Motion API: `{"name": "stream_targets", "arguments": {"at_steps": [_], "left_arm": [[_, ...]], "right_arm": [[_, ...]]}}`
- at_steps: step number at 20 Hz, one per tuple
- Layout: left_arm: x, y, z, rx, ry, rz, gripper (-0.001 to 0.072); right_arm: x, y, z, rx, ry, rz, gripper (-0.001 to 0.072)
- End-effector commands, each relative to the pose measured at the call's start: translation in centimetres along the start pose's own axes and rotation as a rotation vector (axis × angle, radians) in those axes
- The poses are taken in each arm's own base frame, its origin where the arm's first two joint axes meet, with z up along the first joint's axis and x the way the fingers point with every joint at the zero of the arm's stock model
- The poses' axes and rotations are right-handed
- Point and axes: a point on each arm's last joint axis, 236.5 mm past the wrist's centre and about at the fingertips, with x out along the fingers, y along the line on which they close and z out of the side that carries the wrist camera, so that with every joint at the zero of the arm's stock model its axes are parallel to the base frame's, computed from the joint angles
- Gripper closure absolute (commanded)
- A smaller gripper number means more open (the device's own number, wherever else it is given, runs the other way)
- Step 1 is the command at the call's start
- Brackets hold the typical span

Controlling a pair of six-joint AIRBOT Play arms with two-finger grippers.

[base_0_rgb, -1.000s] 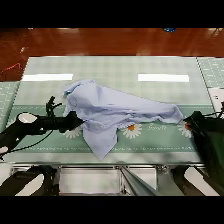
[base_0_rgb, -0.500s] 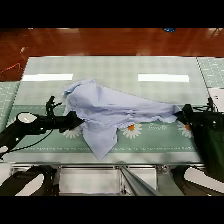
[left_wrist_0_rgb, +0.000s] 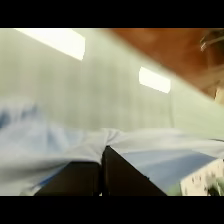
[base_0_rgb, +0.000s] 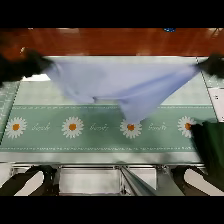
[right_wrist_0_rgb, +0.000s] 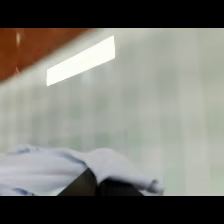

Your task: Fold the shirts.

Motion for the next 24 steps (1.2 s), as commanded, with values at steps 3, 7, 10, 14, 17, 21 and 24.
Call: {"name": "stream_targets", "arguments": {"at_steps": [3,7,10,14,17,21,24], "left_arm": [[-12.9,-16.7,13.1,0.395,-0.395,-0.127,0.0685],[-19.2,-22.9,11.9,0.570,-0.449,-0.132,0.0685],[-22.2,-23.3,9.2,0.669,-0.445,-0.007,0.0685],[-26.2,-24.2,6.5,0.775,-0.516,0.157,0.0685],[-29.4,-22.7,4.7,0.800,-0.527,0.296,0.0685],[-29.2,-16.3,3.1,0.705,-0.386,0.463,0.0685],[-23.2,-9.9,1.8,0.604,-0.194,0.517,0.0685]], "right_arm": [[-14.7,15.1,8.7,-0.339,-0.337,0.010,0.0693],[-22.6,20.4,6.8,-0.485,-0.473,-0.053,0.0693],[-26.7,20.9,3.3,-0.538,-0.497,-0.168,0.0693],[-31.3,20.7,-0.1,-0.541,-0.557,-0.301,0.0693],[-31.8,20.2,-2.2,-0.528,-0.515,-0.331,0.0693],[-28.2,17.3,-3.4,-0.460,-0.387,-0.320,0.0693],[-21.4,14.1,-5.2,-0.373,-0.203,-0.215,0.0693]]}}
